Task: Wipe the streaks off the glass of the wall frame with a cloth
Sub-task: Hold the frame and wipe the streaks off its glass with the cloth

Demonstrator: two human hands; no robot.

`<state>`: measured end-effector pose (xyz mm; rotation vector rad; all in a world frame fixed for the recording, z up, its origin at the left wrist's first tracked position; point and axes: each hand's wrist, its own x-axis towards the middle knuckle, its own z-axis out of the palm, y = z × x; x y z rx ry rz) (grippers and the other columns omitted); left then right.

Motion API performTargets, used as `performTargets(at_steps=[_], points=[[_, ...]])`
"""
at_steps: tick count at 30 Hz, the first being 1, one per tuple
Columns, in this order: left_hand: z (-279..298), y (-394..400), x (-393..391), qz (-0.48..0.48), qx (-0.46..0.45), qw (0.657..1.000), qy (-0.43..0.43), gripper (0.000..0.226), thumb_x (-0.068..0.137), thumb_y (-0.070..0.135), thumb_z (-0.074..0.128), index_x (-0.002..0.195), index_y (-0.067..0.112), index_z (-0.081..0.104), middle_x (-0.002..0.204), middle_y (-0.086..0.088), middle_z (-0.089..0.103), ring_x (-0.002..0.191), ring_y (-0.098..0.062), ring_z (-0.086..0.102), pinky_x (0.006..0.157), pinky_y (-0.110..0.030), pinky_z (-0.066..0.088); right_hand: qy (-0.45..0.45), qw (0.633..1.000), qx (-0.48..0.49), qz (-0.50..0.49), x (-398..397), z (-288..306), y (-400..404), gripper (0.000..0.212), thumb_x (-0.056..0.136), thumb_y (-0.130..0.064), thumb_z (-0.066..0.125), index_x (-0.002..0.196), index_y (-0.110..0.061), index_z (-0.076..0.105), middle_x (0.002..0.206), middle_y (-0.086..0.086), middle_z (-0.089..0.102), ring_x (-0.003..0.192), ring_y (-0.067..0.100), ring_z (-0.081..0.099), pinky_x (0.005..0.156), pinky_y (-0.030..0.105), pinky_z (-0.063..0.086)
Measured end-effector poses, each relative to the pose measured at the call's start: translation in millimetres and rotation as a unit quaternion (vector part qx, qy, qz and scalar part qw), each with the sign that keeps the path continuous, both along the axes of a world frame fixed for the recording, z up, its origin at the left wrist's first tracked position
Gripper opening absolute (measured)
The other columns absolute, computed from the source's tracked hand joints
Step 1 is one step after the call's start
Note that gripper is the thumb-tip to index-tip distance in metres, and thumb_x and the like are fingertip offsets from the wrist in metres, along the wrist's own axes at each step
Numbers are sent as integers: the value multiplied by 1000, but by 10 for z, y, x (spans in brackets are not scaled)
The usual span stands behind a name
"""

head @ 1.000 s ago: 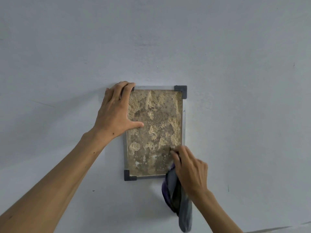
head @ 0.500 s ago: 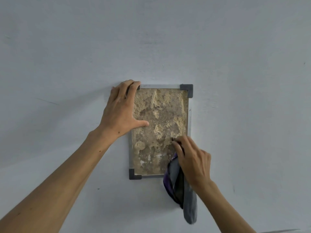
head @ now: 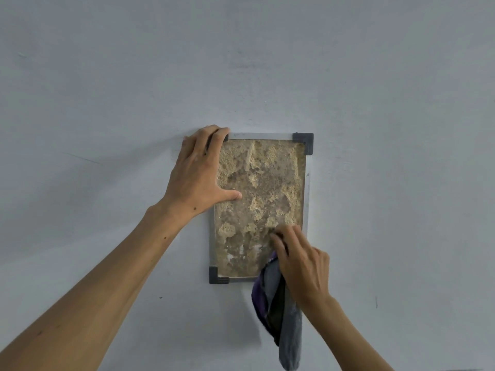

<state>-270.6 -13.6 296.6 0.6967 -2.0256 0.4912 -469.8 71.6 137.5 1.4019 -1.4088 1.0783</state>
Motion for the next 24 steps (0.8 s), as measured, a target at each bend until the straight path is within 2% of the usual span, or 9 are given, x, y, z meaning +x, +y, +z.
performTargets(at_steps=[2,4,7,10,15,17,20,24], points=[[1,-13,1,-2,1,1000,3,125,53,58,92,152,17,29,152,-3,31,140,-29,31,113,-43,40,62,997,47,18,-5,-157,8,7,101,-19,66,98,-23,62,90,-11,57,55,12,46,35,29,42],[0,-16,1,-3,3,1000,3,125,53,57,92,153,17,29,152,-2,31,140,-29,31,112,-43,41,78,995,61,13,-33,-119,31,15,108,-24,56,95,-24,64,88,-11,56,50,14,42,36,27,40],[-3,-9,-1,-3,2,1000,2,125,53,56,93,152,16,30,152,-3,32,140,-29,31,112,-43,41,33,999,21,-5,-14,102,46,12,105,-22,61,94,-24,64,86,-10,58,51,13,45,35,26,38],[0,-2,1,-2,4,1000,1,125,53,56,93,153,16,29,153,-3,31,141,-29,31,112,-43,41,0,1000,11,-10,41,32,-20,8,100,-18,68,95,-23,63,87,-10,59,53,13,47,34,29,41],[1,-11,-4,0,1,1000,2,125,53,57,92,153,17,29,152,-2,31,141,-28,31,114,-43,41,93,992,78,-17,-28,-199,-51,18,97,-11,68,88,-24,59,78,-7,48,47,16,36,35,31,39],[1,-15,-7,1,2,1000,1,125,53,57,92,153,16,29,153,-3,31,141,-29,31,114,-44,41,83,995,56,-19,-14,-28,-28,14,101,-18,64,90,-25,60,80,-8,50,46,15,37,35,30,39],[4,-10,-4,1,1,1000,2,125,53,57,92,153,16,29,153,-4,31,141,-30,31,112,-45,42,15,999,20,-34,75,103,-53,18,108,-28,54,91,-24,61,81,-9,54,45,16,39,35,28,35],[5,-10,0,2,0,1000,1,125,53,58,92,153,16,29,153,-4,31,141,-29,31,114,-45,41,38,997,66,-29,87,-139,-71,15,99,-16,66,90,-24,58,79,-7,48,45,17,40,34,31,38]])
